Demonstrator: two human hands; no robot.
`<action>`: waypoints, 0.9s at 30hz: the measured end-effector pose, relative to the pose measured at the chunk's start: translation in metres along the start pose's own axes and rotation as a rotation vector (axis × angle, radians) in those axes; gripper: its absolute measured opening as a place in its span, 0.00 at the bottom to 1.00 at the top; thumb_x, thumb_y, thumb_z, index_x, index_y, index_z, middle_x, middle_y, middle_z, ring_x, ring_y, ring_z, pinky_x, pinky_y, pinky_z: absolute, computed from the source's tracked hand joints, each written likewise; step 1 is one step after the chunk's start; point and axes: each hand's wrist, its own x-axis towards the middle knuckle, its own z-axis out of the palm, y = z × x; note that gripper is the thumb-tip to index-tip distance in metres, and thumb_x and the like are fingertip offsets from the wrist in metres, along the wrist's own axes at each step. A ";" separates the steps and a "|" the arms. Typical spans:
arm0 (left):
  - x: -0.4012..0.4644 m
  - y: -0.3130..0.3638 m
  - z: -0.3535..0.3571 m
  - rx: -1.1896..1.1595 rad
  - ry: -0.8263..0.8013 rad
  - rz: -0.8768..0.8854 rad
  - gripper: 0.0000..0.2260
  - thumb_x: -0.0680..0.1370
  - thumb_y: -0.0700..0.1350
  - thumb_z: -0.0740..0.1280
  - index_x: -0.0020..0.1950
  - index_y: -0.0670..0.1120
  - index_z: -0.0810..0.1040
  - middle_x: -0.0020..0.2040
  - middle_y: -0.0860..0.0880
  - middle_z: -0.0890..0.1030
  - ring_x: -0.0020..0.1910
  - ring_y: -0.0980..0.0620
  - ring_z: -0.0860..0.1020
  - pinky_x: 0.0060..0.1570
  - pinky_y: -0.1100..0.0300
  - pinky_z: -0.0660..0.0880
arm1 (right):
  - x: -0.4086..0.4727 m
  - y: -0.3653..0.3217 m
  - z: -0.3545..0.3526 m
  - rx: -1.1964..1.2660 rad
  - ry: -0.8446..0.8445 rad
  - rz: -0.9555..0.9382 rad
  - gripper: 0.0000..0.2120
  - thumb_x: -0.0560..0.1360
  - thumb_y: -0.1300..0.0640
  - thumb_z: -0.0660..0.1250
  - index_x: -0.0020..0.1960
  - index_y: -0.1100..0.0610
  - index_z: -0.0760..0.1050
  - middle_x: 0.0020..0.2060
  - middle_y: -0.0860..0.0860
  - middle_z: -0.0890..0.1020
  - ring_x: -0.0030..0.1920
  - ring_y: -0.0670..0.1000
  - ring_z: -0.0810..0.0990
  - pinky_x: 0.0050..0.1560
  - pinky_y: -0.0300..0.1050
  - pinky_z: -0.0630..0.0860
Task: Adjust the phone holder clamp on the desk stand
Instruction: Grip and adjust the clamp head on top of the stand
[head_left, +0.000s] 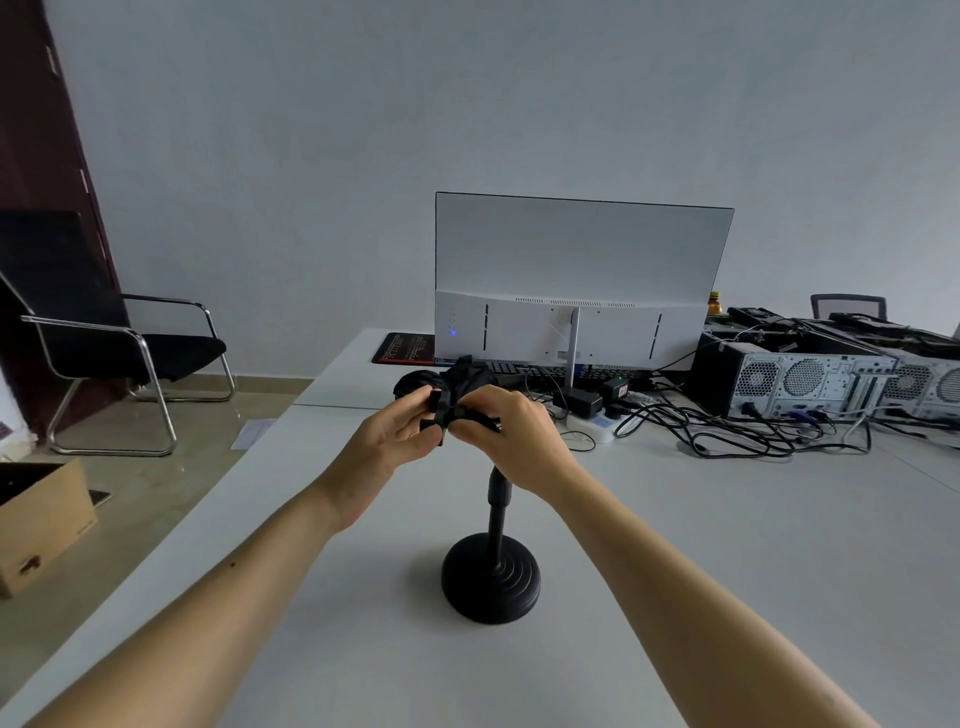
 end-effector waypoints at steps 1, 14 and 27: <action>0.000 0.001 0.000 0.006 -0.003 -0.005 0.22 0.74 0.49 0.69 0.67 0.58 0.71 0.66 0.59 0.78 0.67 0.61 0.72 0.58 0.65 0.73 | 0.001 0.000 -0.001 -0.020 -0.016 -0.009 0.10 0.75 0.51 0.68 0.52 0.56 0.80 0.43 0.54 0.84 0.46 0.55 0.80 0.48 0.52 0.76; -0.002 0.007 0.003 0.018 -0.007 -0.001 0.22 0.74 0.48 0.70 0.68 0.55 0.72 0.63 0.55 0.80 0.61 0.60 0.76 0.52 0.71 0.74 | 0.019 -0.010 0.006 0.061 -0.071 0.361 0.25 0.76 0.47 0.56 0.30 0.58 0.82 0.14 0.44 0.72 0.24 0.48 0.67 0.33 0.44 0.65; -0.001 0.003 -0.002 0.027 -0.005 -0.031 0.27 0.71 0.52 0.70 0.70 0.57 0.69 0.64 0.61 0.78 0.67 0.64 0.71 0.59 0.68 0.72 | -0.001 0.016 0.010 0.268 0.010 0.004 0.12 0.71 0.54 0.71 0.53 0.49 0.76 0.46 0.38 0.81 0.54 0.39 0.78 0.55 0.36 0.71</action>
